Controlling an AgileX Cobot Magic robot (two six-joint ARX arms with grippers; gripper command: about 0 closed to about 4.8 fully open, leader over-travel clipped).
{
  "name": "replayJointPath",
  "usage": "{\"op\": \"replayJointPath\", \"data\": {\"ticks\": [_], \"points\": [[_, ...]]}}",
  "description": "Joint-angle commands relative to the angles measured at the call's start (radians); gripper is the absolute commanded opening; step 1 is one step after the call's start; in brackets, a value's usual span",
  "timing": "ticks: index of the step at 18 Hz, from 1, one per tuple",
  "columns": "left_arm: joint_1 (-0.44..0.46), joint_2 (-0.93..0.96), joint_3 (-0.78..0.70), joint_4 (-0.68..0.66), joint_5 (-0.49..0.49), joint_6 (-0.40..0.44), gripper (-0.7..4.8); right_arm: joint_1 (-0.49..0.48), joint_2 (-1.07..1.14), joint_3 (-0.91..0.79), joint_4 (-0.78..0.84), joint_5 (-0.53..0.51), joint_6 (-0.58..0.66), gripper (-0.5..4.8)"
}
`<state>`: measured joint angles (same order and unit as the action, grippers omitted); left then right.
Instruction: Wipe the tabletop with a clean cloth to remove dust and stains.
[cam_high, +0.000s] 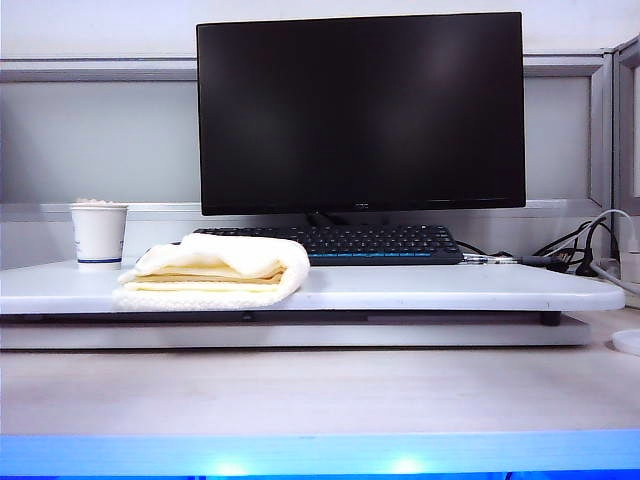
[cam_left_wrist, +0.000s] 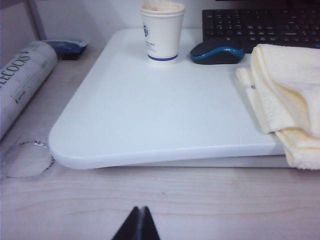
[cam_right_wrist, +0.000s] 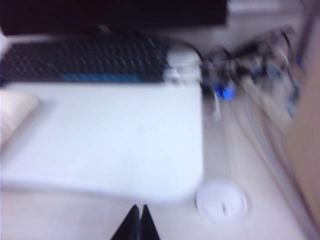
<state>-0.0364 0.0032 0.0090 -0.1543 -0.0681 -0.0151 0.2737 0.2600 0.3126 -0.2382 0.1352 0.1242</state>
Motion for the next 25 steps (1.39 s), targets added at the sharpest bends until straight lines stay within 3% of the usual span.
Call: {"op": "replayJointPath", "data": {"ticks": [1, 4, 8, 14, 18, 21, 25], "points": [[0.001, 0.0, -0.002, -0.009, 0.05, 0.01, -0.05, 0.001, -0.14, -0.087, -0.061, 0.006, 0.031, -0.09], [0.001, 0.0, -0.002, -0.009, 0.119, 0.048, -0.05, 0.001, -0.264, -0.134, -0.14, 0.053, 0.03, -0.08], [0.001, 0.0, -0.002, -0.009, 0.18, 0.071, -0.05, -0.021, -0.259, -0.159, -0.153, 0.042, -0.002, -0.08], [0.001, 0.0, -0.002, -0.001, 0.275, 0.093, -0.05, -0.112, -0.259, -0.233, -0.139, -0.093, -0.047, -0.06], [0.001, 0.0, -0.002, 0.0, 0.28, 0.093, -0.05, -0.203, -0.259, -0.25, -0.119, -0.21, -0.055, -0.07], [0.001, 0.0, -0.001, -0.01, 0.245, 0.093, -0.05, -0.263, -0.259, -0.253, -0.11, -0.243, -0.049, -0.06], [0.001, 0.0, -0.001, -0.01, 0.248, 0.092, -0.05, -0.268, -0.259, -0.25, -0.129, -0.243, -0.047, -0.05]]}}
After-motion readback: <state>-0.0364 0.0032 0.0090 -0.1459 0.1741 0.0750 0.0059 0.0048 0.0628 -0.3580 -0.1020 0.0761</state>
